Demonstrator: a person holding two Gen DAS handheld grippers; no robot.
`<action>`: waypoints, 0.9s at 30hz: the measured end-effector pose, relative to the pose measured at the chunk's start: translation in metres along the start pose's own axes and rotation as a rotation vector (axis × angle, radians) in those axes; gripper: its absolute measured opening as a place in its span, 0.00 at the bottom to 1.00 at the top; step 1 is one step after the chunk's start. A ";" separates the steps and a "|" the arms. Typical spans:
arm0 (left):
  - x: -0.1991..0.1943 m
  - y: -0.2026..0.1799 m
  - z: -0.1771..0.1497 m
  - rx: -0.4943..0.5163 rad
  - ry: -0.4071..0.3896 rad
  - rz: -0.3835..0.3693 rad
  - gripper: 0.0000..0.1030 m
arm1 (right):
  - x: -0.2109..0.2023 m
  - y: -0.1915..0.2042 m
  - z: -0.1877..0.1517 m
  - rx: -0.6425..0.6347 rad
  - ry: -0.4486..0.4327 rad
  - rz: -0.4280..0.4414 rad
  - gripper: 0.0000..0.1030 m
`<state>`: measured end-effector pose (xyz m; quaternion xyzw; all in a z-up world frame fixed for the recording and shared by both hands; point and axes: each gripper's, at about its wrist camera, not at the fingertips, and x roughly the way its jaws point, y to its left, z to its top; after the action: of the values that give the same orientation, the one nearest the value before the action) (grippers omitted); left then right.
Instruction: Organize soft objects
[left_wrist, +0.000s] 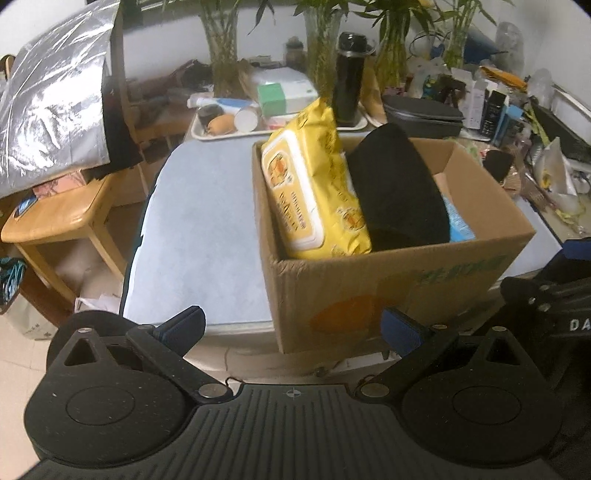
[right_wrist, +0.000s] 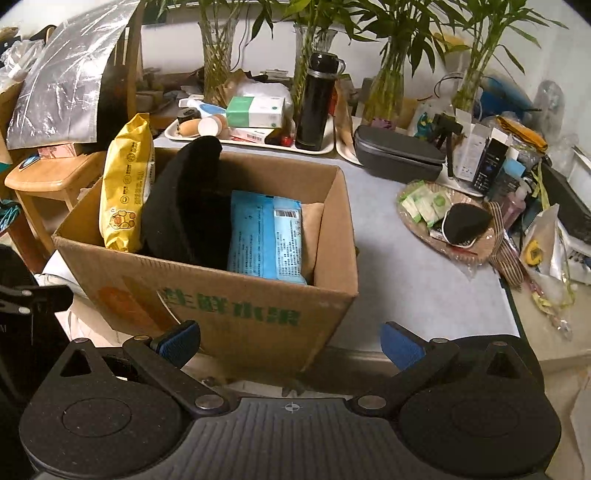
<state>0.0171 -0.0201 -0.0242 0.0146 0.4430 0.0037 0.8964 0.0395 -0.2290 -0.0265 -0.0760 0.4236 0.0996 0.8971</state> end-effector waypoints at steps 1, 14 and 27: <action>0.000 0.001 0.000 -0.003 0.005 0.001 1.00 | 0.000 0.000 0.000 0.001 0.001 0.003 1.00; -0.004 0.004 0.002 0.002 0.004 0.024 1.00 | -0.003 -0.003 0.001 0.009 -0.001 0.001 1.00; -0.006 0.000 0.003 0.019 0.004 0.012 1.00 | -0.008 -0.004 0.002 0.009 -0.009 -0.006 1.00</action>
<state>0.0156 -0.0206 -0.0182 0.0257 0.4448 0.0051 0.8953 0.0369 -0.2329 -0.0193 -0.0730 0.4199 0.0955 0.8996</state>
